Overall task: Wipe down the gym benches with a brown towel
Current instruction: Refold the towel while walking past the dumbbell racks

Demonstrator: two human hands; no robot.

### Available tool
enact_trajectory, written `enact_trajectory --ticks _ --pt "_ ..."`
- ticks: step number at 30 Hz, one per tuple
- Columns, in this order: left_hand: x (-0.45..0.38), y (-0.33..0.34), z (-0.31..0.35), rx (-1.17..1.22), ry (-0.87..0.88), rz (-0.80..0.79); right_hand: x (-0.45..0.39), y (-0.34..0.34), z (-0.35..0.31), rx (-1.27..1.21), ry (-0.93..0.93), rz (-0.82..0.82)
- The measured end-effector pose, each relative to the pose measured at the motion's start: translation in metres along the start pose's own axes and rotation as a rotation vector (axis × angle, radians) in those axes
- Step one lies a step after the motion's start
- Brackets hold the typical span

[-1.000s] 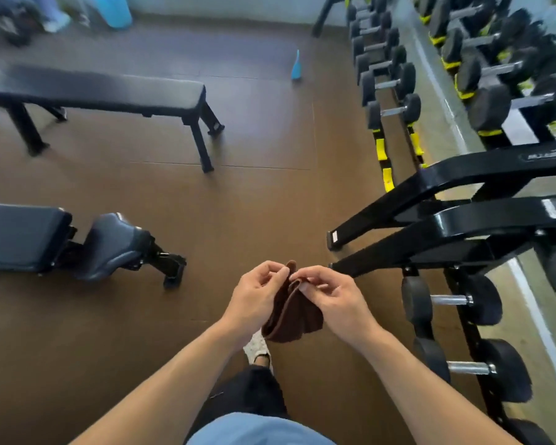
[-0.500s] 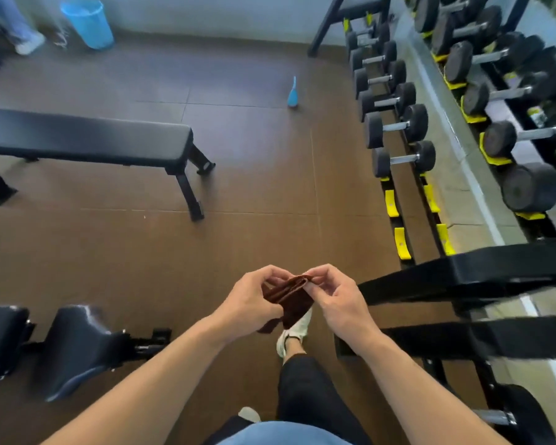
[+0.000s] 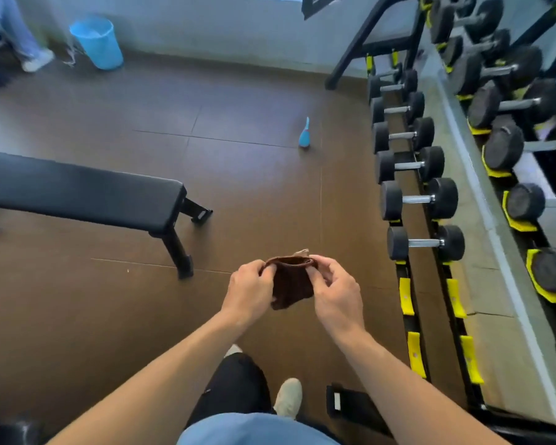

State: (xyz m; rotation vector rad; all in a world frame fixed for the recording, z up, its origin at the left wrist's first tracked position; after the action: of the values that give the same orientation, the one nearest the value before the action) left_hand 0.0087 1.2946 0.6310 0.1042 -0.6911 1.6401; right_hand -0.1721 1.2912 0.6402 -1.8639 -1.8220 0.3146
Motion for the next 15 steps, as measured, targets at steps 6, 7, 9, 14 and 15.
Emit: enact_trajectory --ticks 6,7,9,14,15 --pt "-0.161 -0.015 0.047 0.213 -0.135 0.061 -0.137 0.059 -0.034 -0.079 0.064 -0.02" --pt "-0.185 -0.02 0.055 0.217 -0.141 0.044 -0.163 0.065 -0.042 -0.079 0.062 -0.005" --pt "-0.231 -0.029 0.075 0.216 -0.133 -0.004 -0.212 0.072 -0.055 -0.09 0.087 0.051" --pt "-0.33 -0.046 0.134 0.146 -0.114 -0.063 -0.312 0.082 -0.094 -0.116 0.086 0.104" --pt "-0.348 -0.048 0.147 0.14 -0.114 -0.071 -0.331 0.087 -0.102 -0.121 0.074 0.07"
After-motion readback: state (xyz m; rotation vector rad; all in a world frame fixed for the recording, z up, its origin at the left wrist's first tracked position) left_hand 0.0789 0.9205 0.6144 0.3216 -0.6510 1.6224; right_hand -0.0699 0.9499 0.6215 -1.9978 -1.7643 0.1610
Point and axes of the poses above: each hand's wrist, its own x-axis away from the middle knuckle, its own y-axis out of the palm, z = x × y, the point moved 5 cm from there along -x, towards the middle knuckle, and after that the axes turned 6 degrees about x, right-handed, at the moved point
